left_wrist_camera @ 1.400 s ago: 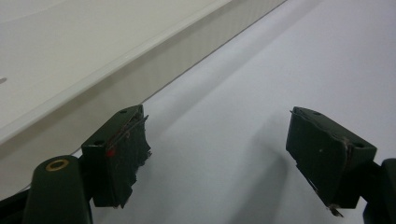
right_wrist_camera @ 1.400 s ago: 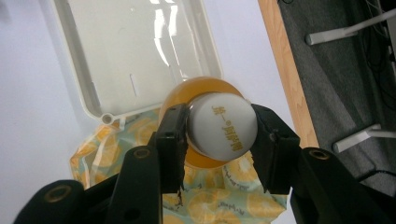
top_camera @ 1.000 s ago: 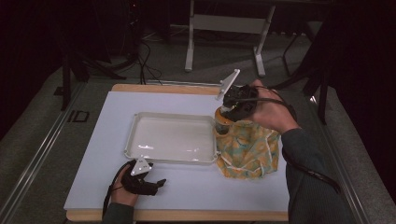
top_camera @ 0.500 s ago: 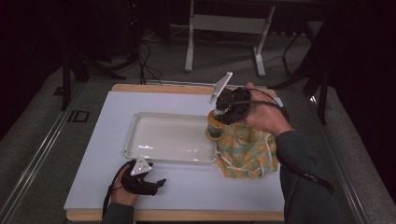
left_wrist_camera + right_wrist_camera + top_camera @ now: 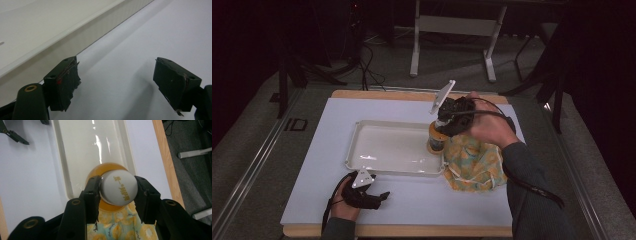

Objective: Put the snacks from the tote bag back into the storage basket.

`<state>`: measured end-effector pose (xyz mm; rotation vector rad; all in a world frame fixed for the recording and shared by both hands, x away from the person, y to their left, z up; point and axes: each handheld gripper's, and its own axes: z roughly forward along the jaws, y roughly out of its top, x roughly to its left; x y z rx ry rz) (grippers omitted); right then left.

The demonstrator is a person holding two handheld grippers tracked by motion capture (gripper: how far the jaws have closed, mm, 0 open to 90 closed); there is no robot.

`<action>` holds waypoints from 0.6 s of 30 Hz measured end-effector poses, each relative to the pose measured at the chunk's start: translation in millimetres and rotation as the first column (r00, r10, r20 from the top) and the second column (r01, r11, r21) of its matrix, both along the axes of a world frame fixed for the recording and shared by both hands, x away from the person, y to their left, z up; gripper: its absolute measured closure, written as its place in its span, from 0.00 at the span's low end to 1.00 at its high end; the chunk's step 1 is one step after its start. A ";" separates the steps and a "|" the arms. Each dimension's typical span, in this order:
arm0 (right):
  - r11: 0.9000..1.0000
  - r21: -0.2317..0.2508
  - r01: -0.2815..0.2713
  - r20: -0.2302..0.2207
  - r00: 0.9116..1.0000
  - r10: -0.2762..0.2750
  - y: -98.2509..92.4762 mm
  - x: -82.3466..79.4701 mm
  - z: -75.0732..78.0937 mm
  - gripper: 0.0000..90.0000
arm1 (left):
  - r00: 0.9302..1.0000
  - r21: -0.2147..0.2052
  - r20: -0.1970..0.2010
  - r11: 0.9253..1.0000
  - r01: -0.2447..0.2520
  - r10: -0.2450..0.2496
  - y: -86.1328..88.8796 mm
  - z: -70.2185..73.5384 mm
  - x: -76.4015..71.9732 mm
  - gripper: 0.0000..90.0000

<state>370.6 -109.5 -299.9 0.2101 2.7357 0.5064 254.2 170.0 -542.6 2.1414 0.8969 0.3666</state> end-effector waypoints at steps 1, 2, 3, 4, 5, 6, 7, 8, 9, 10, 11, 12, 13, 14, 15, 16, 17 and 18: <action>1.000 0.002 0.004 -0.002 1.000 -0.004 0.3 -0.1 -0.6 0.65 | 1.000 0.001 -0.001 1.000 0.000 0.000 0.0 0.0 0.1 0.23; 1.000 0.004 0.006 -0.005 1.000 -0.005 0.5 -0.1 -1.2 0.65 | 1.000 0.001 -0.001 1.000 0.000 0.000 -0.1 0.0 0.0 0.23; 1.000 0.005 0.008 -0.006 1.000 -0.008 0.8 -0.1 -1.8 0.65 | 1.000 0.001 -0.001 1.000 0.001 -0.001 0.0 0.1 0.0 0.23; 1.000 0.005 0.008 -0.006 1.000 -0.008 0.8 -0.1 -1.8 0.65 | 1.000 0.001 -0.001 1.000 0.001 -0.001 0.0 0.1 0.0 0.23; 1.000 0.002 0.009 -0.011 1.000 -0.009 1.7 -0.7 -3.9 0.65 | 1.000 0.001 -0.001 1.000 0.000 0.000 0.0 0.1 0.0 0.23; 1.000 0.003 0.010 -0.013 1.000 -0.010 1.8 -0.9 -4.6 0.65 | 1.000 0.001 -0.001 1.000 0.000 0.000 -0.1 0.0 0.0 0.23; 1.000 0.005 0.012 -0.016 1.000 -0.012 1.7 -1.0 -5.2 0.65 | 1.000 0.001 0.000 1.000 0.001 -0.001 -0.1 0.0 0.1 0.23; 1.000 0.007 0.015 -0.018 1.000 -0.015 1.3 -1.2 -5.9 0.65 | 1.000 0.001 0.000 1.000 0.001 -0.001 -0.1 0.0 0.1 0.23; 1.000 0.008 0.016 -0.018 1.000 -0.016 1.1 -1.3 -6.4 0.65 | 1.000 0.001 -0.001 1.000 0.000 0.000 -0.2 0.0 0.1 0.23; 1.000 0.008 0.016 -0.018 1.000 -0.016 1.1 -1.3 -6.4 0.65 | 1.000 0.001 -0.001 1.000 0.000 0.000 -0.2 0.0 0.1 0.23; 1.000 0.010 0.011 -0.014 1.000 -0.011 0.4 -1.8 -7.7 0.65 | 1.000 0.001 -0.001 1.000 0.000 0.000 -0.1 0.0 0.1 0.23; 1.000 0.010 0.011 -0.014 1.000 -0.011 0.4 -1.8 -7.7 0.65 | 1.000 0.001 -0.001 1.000 0.000 0.000 -0.1 0.0 0.1 0.23; 1.000 0.018 0.012 -0.018 1.000 -0.012 -0.4 -2.8 -8.9 0.65 | 1.000 0.001 -0.002 1.000 0.000 0.000 -0.1 0.0 0.1 0.23; 1.000 0.018 0.012 -0.018 1.000 -0.012 -0.4 -2.8 -8.9 0.65 | 1.000 0.001 -0.002 1.000 0.000 0.000 -0.1 0.0 0.1 0.23; 0.999 0.028 0.017 -0.023 1.000 -0.016 -0.8 -3.6 -10.4 0.65 | 1.000 0.002 -0.002 1.000 0.001 -0.001 -0.1 0.0 0.1 0.23; 0.999 0.028 0.016 -0.024 1.000 -0.016 -0.8 -3.7 -11.0 0.65 | 1.000 0.002 -0.002 1.000 0.001 -0.001 -0.1 0.0 0.1 0.23; 0.999 0.030 0.011 -0.023 1.000 -0.010 -0.8 -3.6 -12.2 0.65 | 1.000 0.003 -0.003 1.000 0.001 -0.001 -0.1 0.1 0.1 0.23; 0.999 0.032 0.014 -0.026 1.000 -0.014 -0.5 -4.1 -12.7 0.65 | 1.000 0.002 -0.004 1.000 0.000 0.000 -0.2 0.1 0.1 0.23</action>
